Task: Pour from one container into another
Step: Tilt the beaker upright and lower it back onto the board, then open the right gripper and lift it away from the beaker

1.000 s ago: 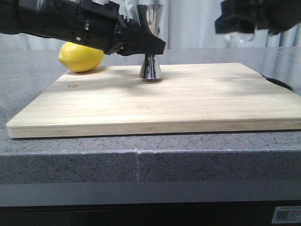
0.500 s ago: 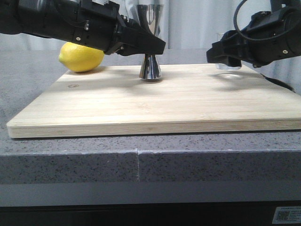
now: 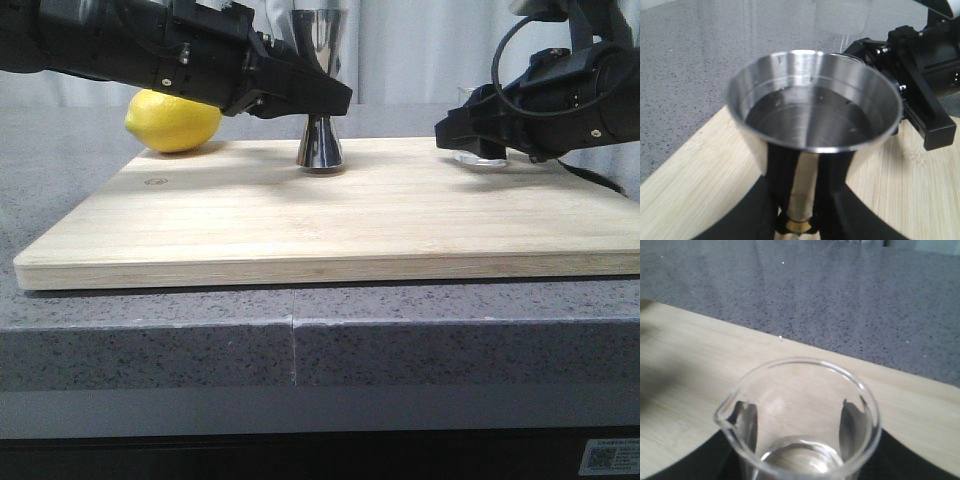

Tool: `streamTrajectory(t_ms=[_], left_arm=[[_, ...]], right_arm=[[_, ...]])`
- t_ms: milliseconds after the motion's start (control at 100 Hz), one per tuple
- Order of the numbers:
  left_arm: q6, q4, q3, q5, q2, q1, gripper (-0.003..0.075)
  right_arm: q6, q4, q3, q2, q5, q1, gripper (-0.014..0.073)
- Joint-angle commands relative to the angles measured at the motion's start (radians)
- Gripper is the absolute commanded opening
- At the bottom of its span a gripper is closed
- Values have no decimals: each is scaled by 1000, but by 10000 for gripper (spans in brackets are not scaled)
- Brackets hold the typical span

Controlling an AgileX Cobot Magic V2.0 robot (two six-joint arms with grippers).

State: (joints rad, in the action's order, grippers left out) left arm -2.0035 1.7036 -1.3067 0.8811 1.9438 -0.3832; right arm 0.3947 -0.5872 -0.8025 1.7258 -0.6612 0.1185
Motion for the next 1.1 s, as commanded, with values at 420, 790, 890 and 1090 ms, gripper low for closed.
streamTrajectory(t_ms=[420,790,890,1090], left_arm=[[1,69,-29,56,-52,-7,-19],[1,69,-29,56,-52,-7,-19],[1,69,-29,56,-52,-7,-19],[1,69,-29,56,-52,-7,-19]], right_arm=[[-10,19,-27,-14,-91,-6,499],[79,-50,-24,-111,-17,-6,559],[175,-145,-24,-153,0,-6,558],[291,-270,-24,-262,127,-6,558]])
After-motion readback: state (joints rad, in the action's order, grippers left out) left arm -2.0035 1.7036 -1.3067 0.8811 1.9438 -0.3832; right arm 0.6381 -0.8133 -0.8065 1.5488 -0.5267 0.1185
